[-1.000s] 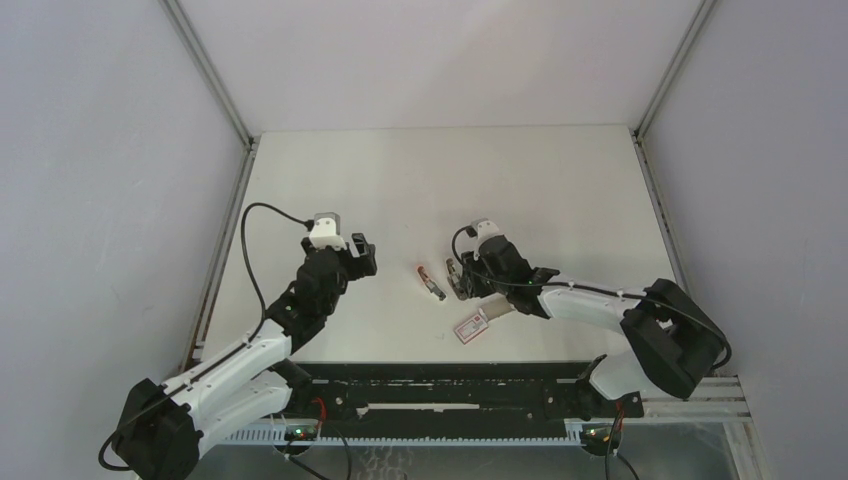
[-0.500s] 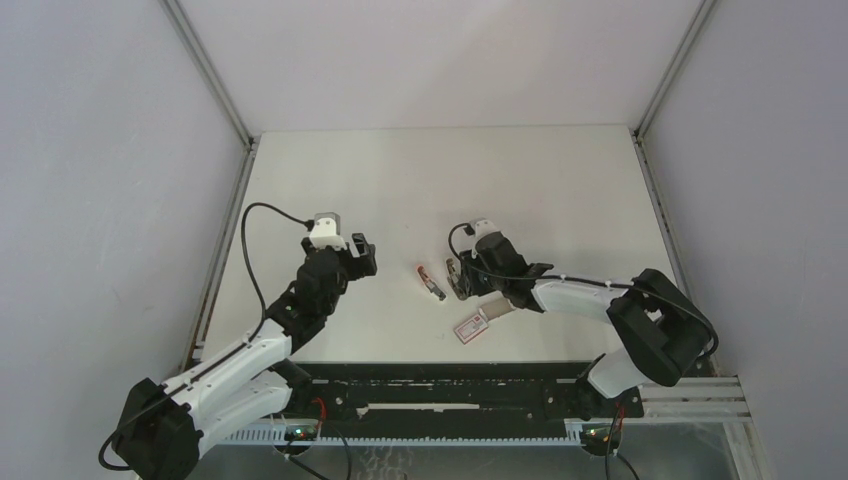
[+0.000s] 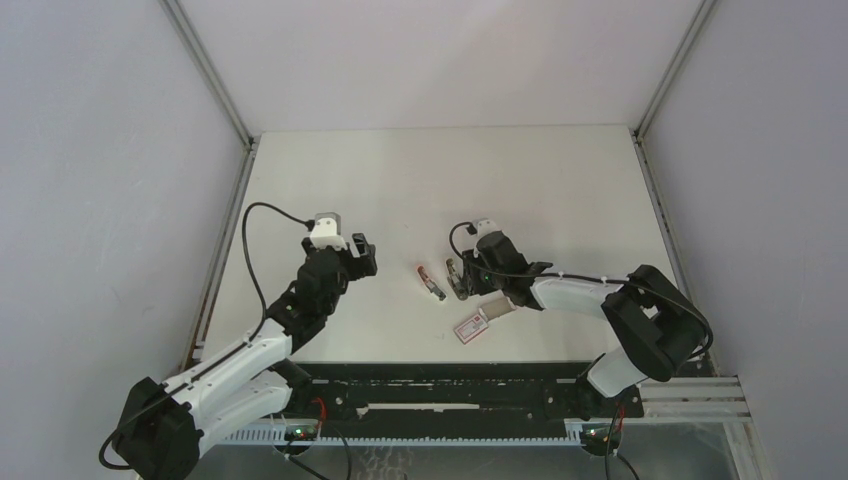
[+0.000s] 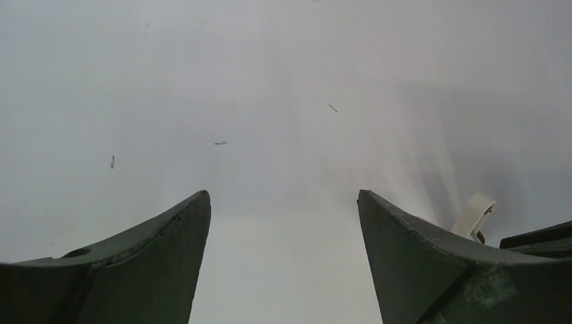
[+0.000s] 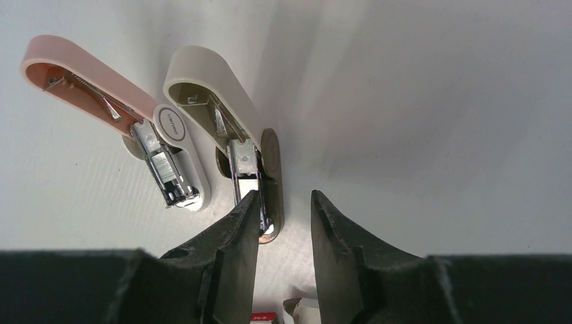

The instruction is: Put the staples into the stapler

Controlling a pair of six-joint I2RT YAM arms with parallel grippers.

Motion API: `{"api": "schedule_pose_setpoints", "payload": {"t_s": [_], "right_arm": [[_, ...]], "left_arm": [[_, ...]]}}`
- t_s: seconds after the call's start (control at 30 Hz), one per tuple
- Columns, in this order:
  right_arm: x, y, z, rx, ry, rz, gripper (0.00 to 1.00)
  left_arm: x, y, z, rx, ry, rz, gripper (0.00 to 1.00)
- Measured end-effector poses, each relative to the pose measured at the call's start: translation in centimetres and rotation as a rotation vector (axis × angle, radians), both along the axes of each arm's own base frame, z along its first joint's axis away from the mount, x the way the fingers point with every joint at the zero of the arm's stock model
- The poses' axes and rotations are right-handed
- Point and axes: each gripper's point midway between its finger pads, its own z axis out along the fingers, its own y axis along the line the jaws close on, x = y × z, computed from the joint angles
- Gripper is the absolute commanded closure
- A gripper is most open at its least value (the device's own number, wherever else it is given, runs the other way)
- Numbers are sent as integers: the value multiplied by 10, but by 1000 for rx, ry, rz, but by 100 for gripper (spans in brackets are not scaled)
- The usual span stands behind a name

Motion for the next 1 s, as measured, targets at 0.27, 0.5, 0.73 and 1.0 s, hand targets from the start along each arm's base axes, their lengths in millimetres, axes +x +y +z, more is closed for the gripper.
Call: {"api": "schedule_pose_setpoints", "payload": {"t_s": [0.27, 0.5, 0.73, 1.0], "right_arm": [[1, 0, 0, 4, -1, -2, 68], [0, 1, 1, 8, 2, 4, 68], [1, 3, 13, 28, -15, 18, 60], [5, -6, 81, 190, -160, 30, 54]], "left_arm": [[0, 0, -1, 3, 3, 0, 16], [0, 0, -2, 3, 4, -1, 16], [-1, -35, -1, -56, 5, -166, 17], [-14, -93, -58, -93, 192, -456, 20]]}}
